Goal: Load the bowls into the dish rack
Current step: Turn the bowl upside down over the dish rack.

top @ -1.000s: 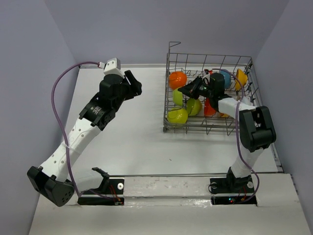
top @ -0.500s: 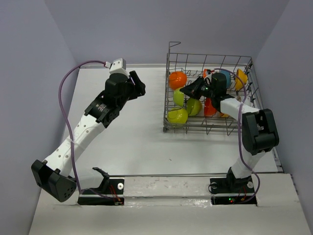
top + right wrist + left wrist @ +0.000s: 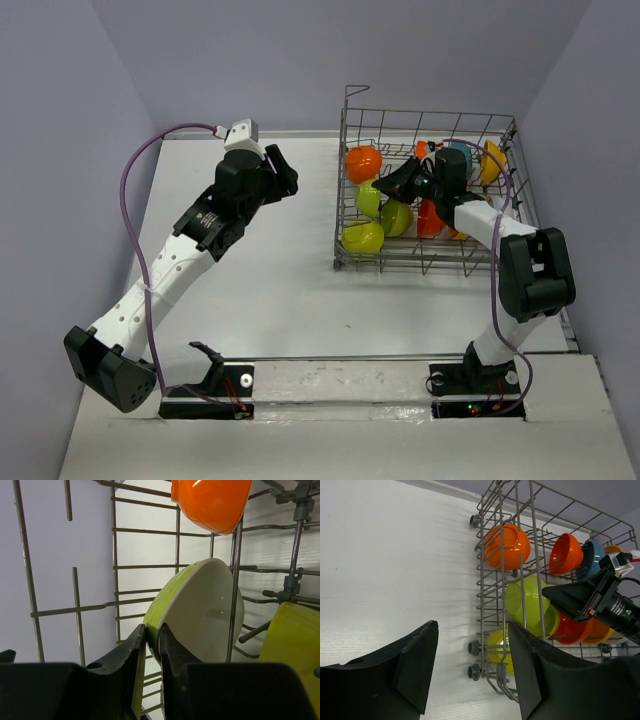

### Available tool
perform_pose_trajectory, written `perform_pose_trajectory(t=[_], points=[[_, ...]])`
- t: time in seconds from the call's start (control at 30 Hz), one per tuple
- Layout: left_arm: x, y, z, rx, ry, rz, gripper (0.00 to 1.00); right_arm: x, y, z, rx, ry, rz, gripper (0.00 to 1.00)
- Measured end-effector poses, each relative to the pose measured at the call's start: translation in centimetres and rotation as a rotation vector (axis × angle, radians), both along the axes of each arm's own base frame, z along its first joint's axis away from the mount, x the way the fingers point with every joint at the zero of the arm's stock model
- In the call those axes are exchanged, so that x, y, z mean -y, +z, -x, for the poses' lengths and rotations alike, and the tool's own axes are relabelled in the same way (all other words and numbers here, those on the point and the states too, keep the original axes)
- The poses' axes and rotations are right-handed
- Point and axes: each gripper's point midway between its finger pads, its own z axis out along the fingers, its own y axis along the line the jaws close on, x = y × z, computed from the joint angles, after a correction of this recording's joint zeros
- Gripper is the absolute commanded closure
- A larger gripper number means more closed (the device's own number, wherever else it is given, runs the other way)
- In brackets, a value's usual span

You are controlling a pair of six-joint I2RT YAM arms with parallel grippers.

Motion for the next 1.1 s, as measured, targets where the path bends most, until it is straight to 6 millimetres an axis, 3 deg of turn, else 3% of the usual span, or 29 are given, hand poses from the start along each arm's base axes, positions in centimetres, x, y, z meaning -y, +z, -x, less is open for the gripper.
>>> perform_pose_trajectory(t=[1.1], points=[[0.3, -0.1, 0.0, -0.002, -0.006, -0.001, 0.33, 2.6, -0.8, -0.4, -0.02, -0.084, 0.145, 0.72]])
